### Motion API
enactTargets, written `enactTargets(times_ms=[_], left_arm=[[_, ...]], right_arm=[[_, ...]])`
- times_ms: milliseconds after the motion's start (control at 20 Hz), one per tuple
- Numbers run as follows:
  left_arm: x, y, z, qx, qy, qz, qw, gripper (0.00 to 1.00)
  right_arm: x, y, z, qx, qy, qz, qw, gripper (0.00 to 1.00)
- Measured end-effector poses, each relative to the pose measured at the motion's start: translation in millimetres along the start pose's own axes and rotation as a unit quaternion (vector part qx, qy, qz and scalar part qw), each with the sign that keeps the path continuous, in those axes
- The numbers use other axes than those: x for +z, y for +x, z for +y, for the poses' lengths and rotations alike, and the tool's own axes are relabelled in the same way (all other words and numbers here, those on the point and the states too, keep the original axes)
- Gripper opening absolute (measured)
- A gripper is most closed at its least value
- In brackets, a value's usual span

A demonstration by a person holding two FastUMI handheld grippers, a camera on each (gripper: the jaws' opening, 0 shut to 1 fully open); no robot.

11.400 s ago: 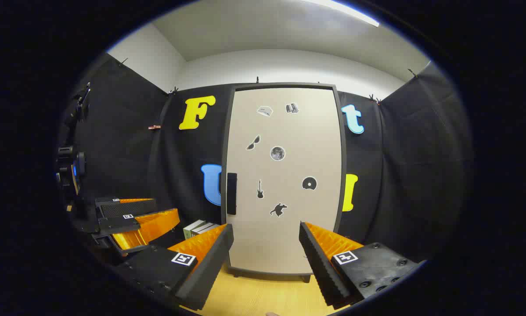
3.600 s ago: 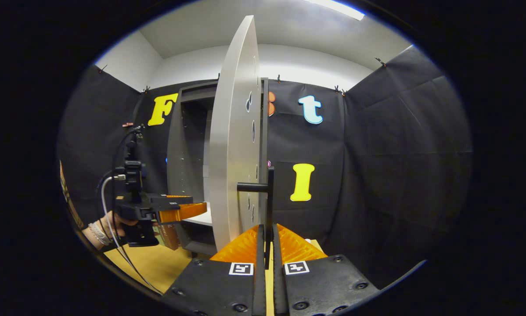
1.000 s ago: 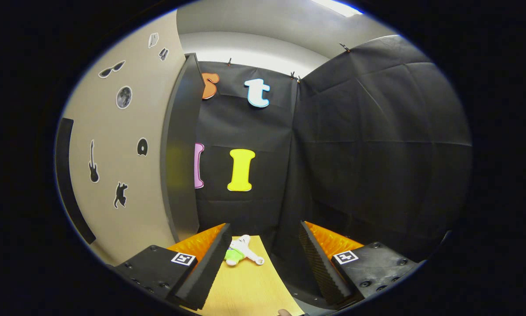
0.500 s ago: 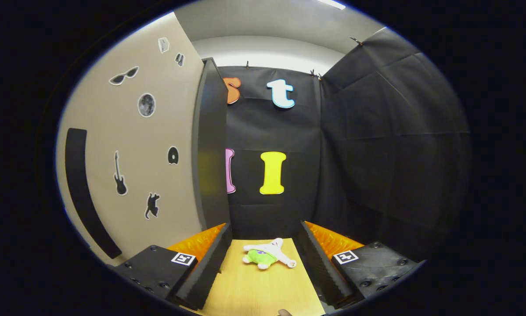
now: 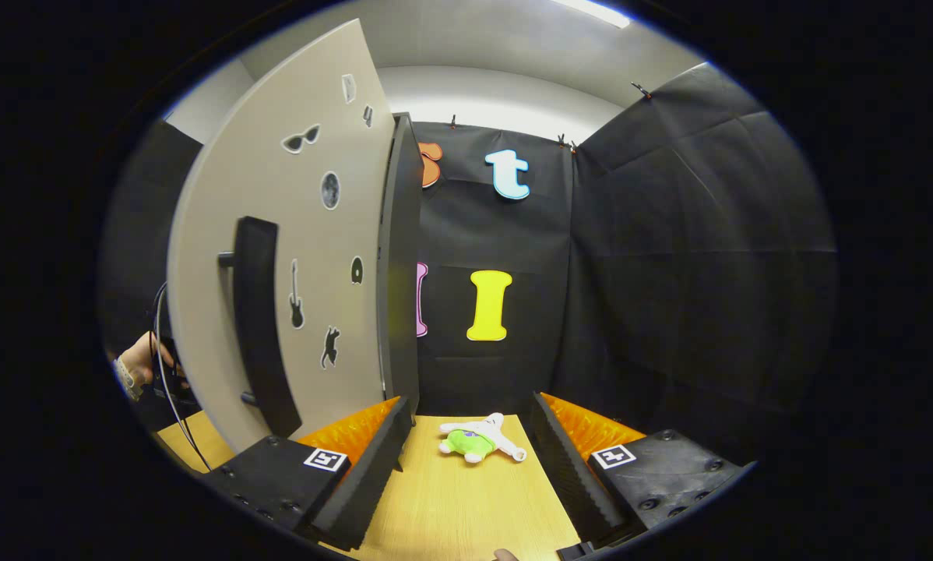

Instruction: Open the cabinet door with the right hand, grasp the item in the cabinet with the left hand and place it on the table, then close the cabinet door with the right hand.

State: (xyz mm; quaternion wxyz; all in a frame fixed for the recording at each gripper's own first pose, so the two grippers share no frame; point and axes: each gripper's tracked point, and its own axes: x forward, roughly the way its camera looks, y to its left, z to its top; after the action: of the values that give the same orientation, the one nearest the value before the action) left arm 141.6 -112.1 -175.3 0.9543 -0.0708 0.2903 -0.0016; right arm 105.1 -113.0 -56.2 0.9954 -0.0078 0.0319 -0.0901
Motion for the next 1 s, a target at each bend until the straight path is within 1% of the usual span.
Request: enactTargets(times_ms=[100,200,250,350,550,750,800,1000], left_arm=[[-32,-9,-4,-0.017,-0.004,0.021,1.000,0.22],[-63,-18,-2,-0.020,-0.006,0.042,0.999,0.21],[-77,-23,-3,-0.023,-0.006,0.047,0.999,0.22],[-104,-29,-6,-0.029,-0.008,0.056,0.998,0.21],[-154,-22,-18,-0.039,-0.010,0.073,0.997,0.22],[-199,-1,-30,-0.046,-0.017,0.065,0.997,0.22],[-211,6,-30,-0.041,-0.023,0.065,0.997,0.22],[-256,27,-21,0.002,-0.041,0.059,0.997,0.21]], right_arm=[[-2,-8,1,-0.005,0.001,0.004,1.000,0.98],[-7,-18,3,-0.008,0.004,0.014,1.000,0.98],[-8,-23,4,-0.009,0.004,0.018,1.000,0.98],[-8,-31,4,-0.013,0.004,0.019,1.000,0.98],[-7,-34,1,-0.031,0.015,0.023,0.999,0.98],[-7,-30,1,-0.035,0.024,0.022,0.999,0.98],[-8,-28,3,-0.030,0.026,0.023,0.999,0.98],[-16,-25,7,-0.004,0.032,0.040,0.999,0.98]])
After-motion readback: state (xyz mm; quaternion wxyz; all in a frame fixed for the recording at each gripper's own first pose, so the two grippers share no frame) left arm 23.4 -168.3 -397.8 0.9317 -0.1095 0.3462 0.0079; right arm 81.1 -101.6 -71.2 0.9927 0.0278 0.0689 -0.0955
